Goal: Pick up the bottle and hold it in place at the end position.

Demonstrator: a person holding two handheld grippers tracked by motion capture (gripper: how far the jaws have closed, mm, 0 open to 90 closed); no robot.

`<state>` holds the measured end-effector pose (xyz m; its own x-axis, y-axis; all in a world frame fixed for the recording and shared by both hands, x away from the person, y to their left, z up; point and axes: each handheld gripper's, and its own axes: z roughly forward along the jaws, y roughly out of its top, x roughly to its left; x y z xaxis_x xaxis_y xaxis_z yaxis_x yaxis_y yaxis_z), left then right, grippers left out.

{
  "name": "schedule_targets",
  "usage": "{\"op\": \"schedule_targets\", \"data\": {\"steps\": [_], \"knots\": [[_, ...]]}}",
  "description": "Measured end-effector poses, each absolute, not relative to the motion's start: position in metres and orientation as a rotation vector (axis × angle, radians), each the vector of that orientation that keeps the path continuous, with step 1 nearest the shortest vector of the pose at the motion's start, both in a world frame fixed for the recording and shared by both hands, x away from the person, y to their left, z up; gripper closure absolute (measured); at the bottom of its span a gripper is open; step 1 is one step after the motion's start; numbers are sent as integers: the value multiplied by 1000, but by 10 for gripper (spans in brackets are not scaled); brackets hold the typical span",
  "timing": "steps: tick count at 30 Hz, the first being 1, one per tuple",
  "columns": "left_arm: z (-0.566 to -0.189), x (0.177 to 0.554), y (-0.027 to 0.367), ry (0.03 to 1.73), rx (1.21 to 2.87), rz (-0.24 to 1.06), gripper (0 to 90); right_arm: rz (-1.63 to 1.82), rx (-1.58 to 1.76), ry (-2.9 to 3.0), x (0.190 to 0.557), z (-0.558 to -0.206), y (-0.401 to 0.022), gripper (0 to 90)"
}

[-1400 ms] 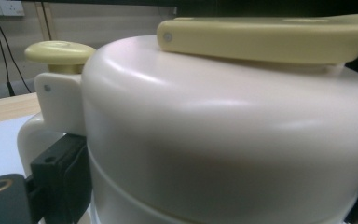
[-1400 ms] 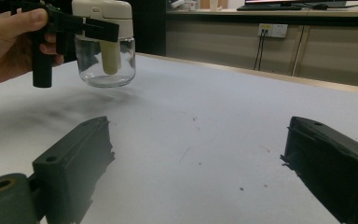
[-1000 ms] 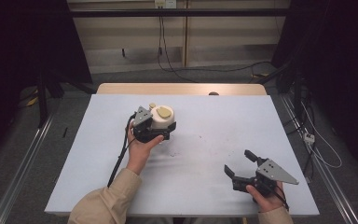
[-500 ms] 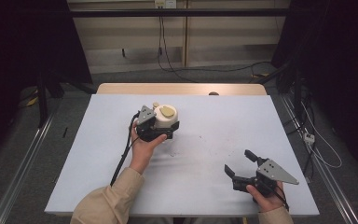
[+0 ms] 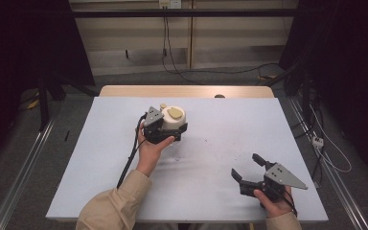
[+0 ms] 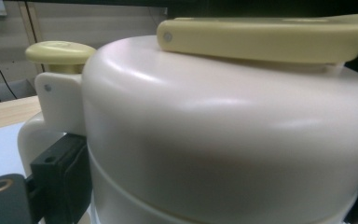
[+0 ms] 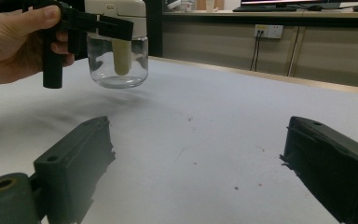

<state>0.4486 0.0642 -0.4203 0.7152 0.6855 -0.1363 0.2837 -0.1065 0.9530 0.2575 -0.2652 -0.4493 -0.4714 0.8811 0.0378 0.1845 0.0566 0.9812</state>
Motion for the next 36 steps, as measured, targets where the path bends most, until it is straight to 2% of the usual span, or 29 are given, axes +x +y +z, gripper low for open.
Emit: {"op": "schedule_targets", "data": {"steps": [36], "knots": [[-442, 452, 41, 793, 1691, 410, 65, 1449, 1066, 1737, 258, -450, -265, 73]]}}
